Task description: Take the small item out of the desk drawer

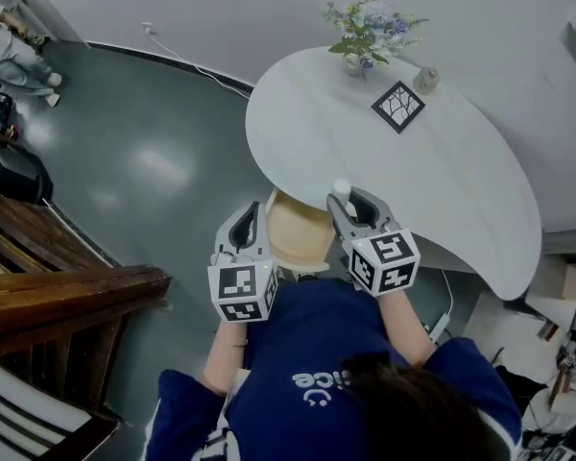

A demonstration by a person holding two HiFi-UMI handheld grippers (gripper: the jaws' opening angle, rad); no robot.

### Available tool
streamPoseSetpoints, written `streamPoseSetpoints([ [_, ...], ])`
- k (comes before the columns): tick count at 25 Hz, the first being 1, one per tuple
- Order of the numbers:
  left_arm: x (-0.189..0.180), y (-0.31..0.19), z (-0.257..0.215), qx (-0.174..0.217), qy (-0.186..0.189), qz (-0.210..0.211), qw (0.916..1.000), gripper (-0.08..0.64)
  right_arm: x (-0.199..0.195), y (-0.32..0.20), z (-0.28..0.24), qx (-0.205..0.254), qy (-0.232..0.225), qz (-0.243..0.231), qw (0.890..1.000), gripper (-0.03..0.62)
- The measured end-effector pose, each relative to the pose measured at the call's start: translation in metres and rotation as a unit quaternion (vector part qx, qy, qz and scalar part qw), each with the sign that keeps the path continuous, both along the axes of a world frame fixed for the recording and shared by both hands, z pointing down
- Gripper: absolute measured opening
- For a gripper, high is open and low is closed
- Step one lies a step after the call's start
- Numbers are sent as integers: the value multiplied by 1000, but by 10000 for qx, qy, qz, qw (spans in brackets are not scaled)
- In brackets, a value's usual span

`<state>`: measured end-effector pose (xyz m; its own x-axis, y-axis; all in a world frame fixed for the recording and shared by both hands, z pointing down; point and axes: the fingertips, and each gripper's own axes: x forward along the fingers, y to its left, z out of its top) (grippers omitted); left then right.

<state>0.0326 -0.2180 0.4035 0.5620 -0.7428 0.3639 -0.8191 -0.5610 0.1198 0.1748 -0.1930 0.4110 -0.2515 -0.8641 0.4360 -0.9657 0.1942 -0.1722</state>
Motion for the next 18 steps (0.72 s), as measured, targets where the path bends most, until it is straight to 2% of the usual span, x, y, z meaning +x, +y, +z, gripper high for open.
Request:
streamPoseSetpoints([
  [5, 8, 5, -16, 173, 54, 65, 9998, 3, 11, 7, -18, 360, -24, 249, 9990, 136],
  [18, 13, 7, -29, 338, 74, 108, 9993, 3, 18, 11, -30, 657, 163, 383, 9970, 135],
])
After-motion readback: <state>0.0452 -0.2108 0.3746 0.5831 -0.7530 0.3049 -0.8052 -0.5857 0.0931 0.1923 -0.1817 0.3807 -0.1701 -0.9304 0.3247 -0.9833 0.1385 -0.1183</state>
